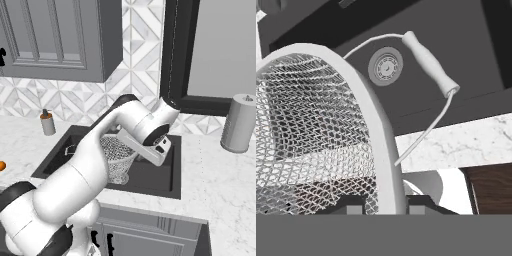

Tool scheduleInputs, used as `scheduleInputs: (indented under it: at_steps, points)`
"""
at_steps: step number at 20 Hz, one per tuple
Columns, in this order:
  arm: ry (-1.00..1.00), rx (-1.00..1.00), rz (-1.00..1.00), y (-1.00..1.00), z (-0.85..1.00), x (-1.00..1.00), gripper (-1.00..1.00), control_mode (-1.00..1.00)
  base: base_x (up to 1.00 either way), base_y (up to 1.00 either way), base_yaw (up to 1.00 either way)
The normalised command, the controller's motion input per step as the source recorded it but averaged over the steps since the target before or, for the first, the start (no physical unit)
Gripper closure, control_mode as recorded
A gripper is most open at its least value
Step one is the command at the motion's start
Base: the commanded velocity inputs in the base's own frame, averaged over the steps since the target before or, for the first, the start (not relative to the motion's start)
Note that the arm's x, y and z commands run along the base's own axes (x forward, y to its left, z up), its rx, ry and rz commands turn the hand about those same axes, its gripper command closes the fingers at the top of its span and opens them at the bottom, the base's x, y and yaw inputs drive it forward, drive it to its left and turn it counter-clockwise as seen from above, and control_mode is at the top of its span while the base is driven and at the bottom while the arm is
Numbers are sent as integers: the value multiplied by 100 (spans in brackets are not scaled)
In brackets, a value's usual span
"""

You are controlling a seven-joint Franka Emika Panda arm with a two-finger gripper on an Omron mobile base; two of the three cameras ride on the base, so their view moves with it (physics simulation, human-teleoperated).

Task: Put the colander in the sink, put the tangerine in the colander, and turn on the sink faucet and pour water over the colander.

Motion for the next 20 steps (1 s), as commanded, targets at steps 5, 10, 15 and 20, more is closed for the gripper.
scheduleInputs:
  at_steps: [5, 10, 15, 20]
  points:
    - [0, 0, -3, 9, -49, 35, 100, -100, 0, 0, 0]
    - [0, 0, 0, 0, -46, 14, 100, -100, 0, 0, 0]
    - [0, 1, 0, 0, -18, 49, 100, -100, 0, 0, 0]
    - [0, 11, 0, 0, -21, 54, 100, -100, 0, 0, 0]
